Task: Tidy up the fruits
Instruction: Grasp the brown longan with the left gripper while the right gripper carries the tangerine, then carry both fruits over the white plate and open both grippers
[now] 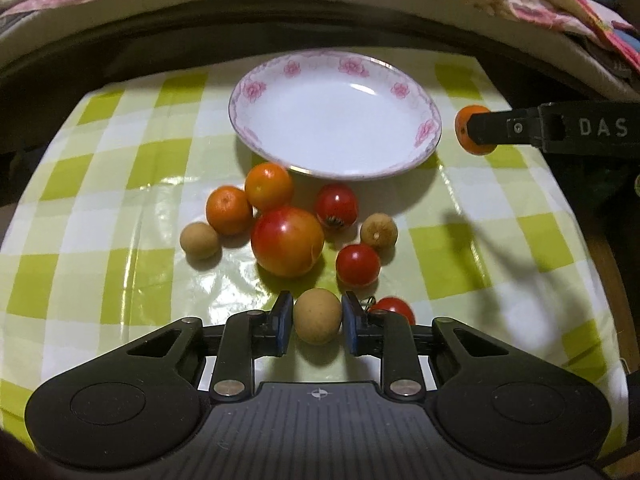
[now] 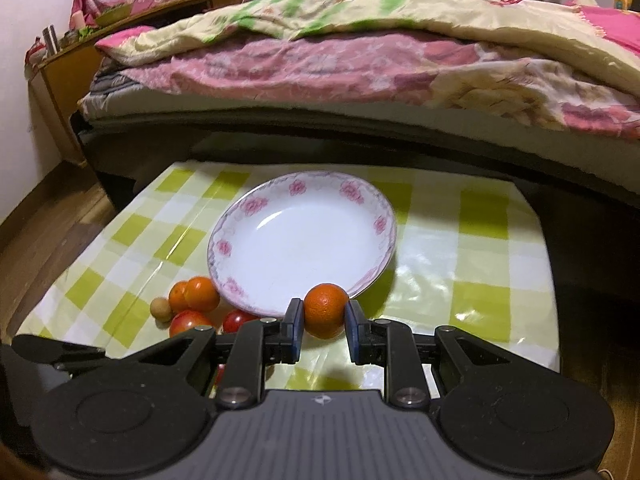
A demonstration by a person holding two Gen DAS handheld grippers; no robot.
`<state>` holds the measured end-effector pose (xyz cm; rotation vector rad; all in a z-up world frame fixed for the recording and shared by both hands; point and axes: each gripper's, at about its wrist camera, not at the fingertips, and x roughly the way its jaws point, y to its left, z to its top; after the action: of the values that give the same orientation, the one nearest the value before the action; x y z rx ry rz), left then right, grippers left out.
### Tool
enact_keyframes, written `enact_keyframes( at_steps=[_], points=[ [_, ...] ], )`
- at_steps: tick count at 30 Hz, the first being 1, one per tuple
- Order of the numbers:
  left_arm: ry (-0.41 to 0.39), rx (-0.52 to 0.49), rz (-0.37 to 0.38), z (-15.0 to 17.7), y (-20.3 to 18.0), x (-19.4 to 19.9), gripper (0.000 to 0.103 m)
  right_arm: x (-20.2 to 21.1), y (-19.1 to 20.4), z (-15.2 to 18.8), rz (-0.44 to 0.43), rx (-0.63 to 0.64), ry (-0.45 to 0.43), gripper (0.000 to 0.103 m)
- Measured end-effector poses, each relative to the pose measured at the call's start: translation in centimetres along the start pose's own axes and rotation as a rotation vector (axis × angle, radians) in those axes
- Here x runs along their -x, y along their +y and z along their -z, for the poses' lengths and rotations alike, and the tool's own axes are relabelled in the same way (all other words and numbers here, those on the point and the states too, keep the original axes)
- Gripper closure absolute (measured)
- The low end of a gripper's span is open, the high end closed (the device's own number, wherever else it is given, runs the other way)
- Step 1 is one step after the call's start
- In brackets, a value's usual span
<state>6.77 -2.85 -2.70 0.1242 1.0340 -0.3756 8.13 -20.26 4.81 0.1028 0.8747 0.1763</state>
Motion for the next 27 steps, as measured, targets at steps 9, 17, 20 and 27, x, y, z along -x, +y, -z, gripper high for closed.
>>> enact_keyframes(
  at_steps=[9, 17, 20, 27],
  points=[
    [-0.063, 0.045, 0.037, -2.0, 0.7, 1.2, 0.07, -0.1, -0.2, -0.3, -0.001, -0.007, -0.004, 0.077],
    [-0.112, 0.048, 0.024, -5.3, 0.6, 0.1, 0.07, -1.7, 0.6, -1.3, -0.013, 0.022, -0.003, 0.077],
    [-0.121, 0.043, 0.015, -6.2, 0.5, -0.6, 0.07, -2.8, 0.8, -1.7, -0.01, 0.035, 0.006, 0.077],
    [-0.13, 0.012, 0.0, -7.6, 0.0, -2.1, 0.07, -5.3, 0.7, -2.2, -0.012, 0.055, 0.034, 0.076]
  ],
)
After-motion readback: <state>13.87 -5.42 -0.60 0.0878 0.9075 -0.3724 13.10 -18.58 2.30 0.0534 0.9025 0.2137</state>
